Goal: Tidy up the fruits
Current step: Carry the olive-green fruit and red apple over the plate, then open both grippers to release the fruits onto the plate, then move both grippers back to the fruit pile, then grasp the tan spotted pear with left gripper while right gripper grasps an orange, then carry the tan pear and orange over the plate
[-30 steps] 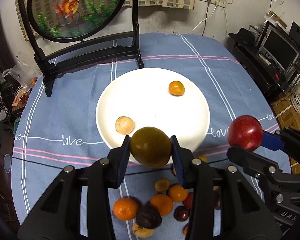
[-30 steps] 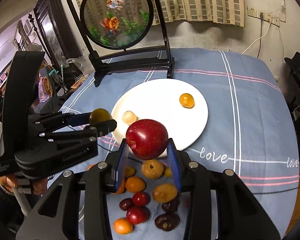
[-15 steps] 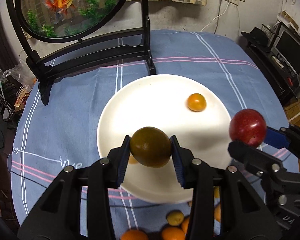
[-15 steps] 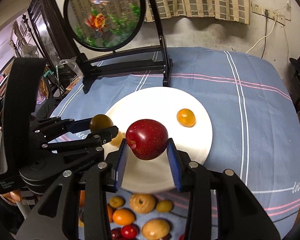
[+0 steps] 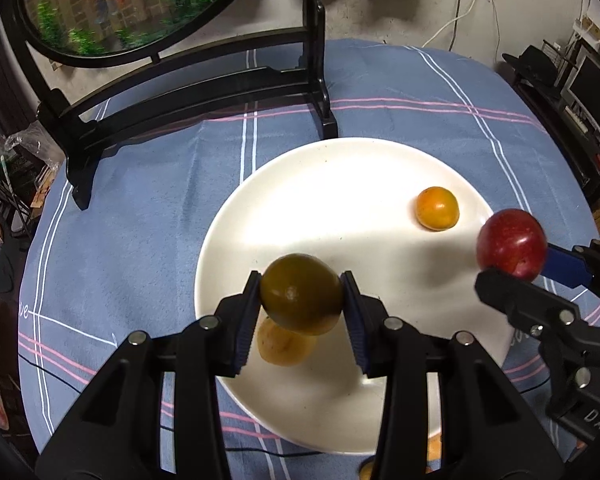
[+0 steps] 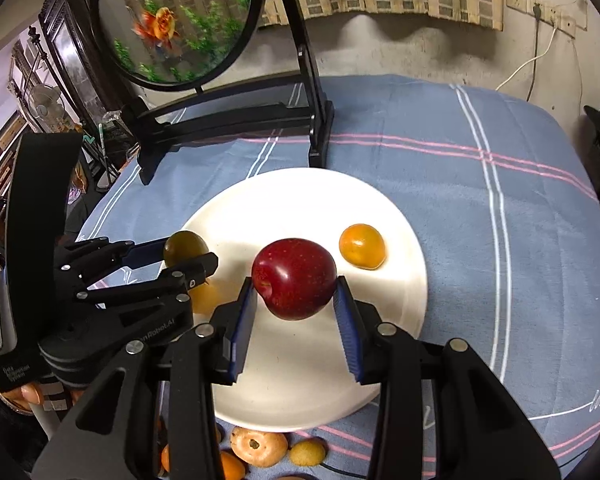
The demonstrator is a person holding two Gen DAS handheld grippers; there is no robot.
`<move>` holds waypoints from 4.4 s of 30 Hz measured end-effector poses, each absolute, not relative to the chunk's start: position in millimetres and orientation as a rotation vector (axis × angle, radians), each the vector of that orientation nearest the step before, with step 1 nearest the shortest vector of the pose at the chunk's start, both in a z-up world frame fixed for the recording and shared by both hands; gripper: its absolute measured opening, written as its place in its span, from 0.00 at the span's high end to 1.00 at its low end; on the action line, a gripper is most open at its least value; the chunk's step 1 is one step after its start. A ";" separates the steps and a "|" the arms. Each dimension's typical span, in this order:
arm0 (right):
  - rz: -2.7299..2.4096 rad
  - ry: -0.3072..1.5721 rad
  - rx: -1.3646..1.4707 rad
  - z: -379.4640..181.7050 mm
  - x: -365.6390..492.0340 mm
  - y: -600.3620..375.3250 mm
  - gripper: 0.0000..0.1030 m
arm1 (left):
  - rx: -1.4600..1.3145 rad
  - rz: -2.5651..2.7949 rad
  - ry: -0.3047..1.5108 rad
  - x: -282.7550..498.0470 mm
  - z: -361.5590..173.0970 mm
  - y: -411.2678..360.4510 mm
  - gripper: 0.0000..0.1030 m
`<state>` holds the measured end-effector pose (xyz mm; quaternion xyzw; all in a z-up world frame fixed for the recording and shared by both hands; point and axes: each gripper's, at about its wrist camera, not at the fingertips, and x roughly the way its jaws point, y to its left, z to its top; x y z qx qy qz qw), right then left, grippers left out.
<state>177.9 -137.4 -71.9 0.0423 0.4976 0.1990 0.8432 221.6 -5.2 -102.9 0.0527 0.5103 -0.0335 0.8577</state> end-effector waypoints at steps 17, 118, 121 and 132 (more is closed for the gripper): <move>0.420 1.142 0.053 -100.0 194.4 -132.2 0.60 | 0.189 -0.049 1.044 231.2 -111.8 -14.3 0.40; 0.454 1.202 -0.025 -127.8 -66.9 -132.9 0.56 | 0.025 -0.329 1.043 -10.1 -70.5 34.6 0.61; 0.477 1.226 -0.042 -131.5 -65.3 -128.6 0.61 | 0.021 -0.332 1.044 -8.6 -70.7 35.6 0.61; 0.483 1.123 0.065 -71.3 -49.6 -155.9 0.61 | 0.041 -0.362 1.003 4.0 -49.5 19.6 0.61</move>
